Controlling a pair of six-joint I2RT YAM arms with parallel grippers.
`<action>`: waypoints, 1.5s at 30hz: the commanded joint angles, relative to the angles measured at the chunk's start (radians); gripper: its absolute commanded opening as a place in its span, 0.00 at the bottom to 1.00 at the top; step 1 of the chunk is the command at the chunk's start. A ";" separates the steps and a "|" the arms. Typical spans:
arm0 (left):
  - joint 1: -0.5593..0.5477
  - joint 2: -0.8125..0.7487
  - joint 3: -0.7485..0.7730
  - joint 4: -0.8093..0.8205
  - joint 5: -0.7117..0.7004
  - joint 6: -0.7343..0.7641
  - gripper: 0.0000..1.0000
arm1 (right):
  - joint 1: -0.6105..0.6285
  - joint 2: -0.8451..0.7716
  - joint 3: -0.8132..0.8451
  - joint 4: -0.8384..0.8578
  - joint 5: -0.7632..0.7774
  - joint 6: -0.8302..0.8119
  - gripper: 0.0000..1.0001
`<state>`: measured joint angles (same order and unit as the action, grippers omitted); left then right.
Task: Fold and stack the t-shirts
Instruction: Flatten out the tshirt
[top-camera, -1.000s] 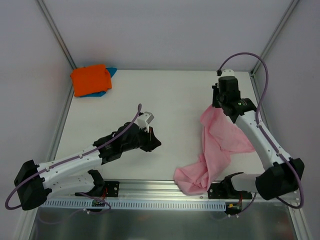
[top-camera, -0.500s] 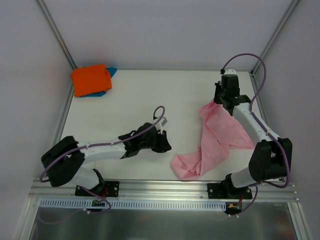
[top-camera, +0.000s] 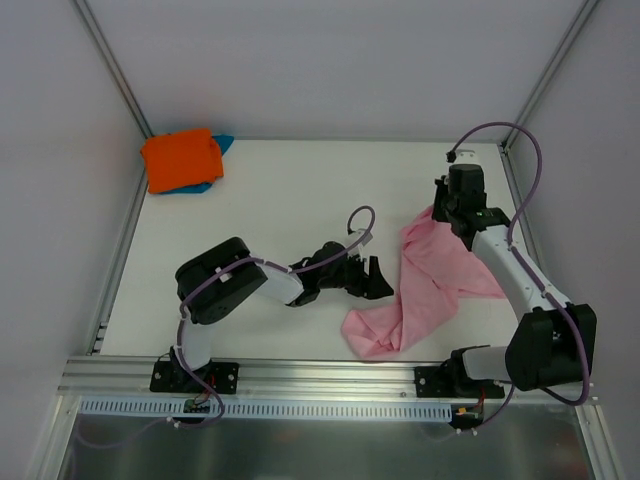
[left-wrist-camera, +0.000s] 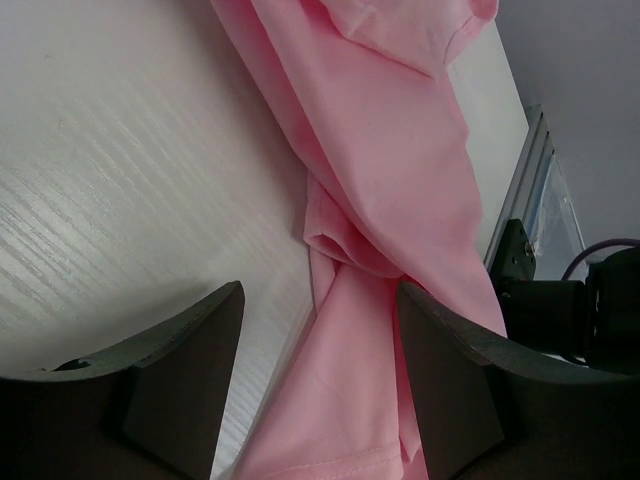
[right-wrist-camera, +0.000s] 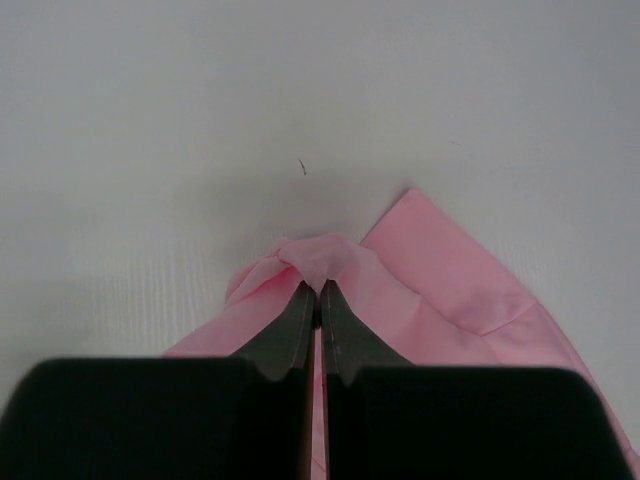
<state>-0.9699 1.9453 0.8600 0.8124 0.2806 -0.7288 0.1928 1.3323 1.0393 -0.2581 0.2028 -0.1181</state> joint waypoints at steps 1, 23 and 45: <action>-0.016 0.036 0.034 0.157 0.043 -0.049 0.63 | -0.006 -0.033 0.016 0.014 0.021 -0.003 0.00; -0.044 0.179 0.194 0.007 0.052 -0.006 0.57 | -0.047 -0.071 0.002 0.013 0.001 0.008 0.01; -0.043 0.156 0.106 -0.090 -0.050 0.075 0.56 | -0.049 -0.071 -0.001 0.013 -0.009 0.008 0.01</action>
<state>-1.0088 2.0510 0.9508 0.8036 0.2562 -0.6868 0.1520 1.3010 1.0355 -0.2588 0.1944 -0.1162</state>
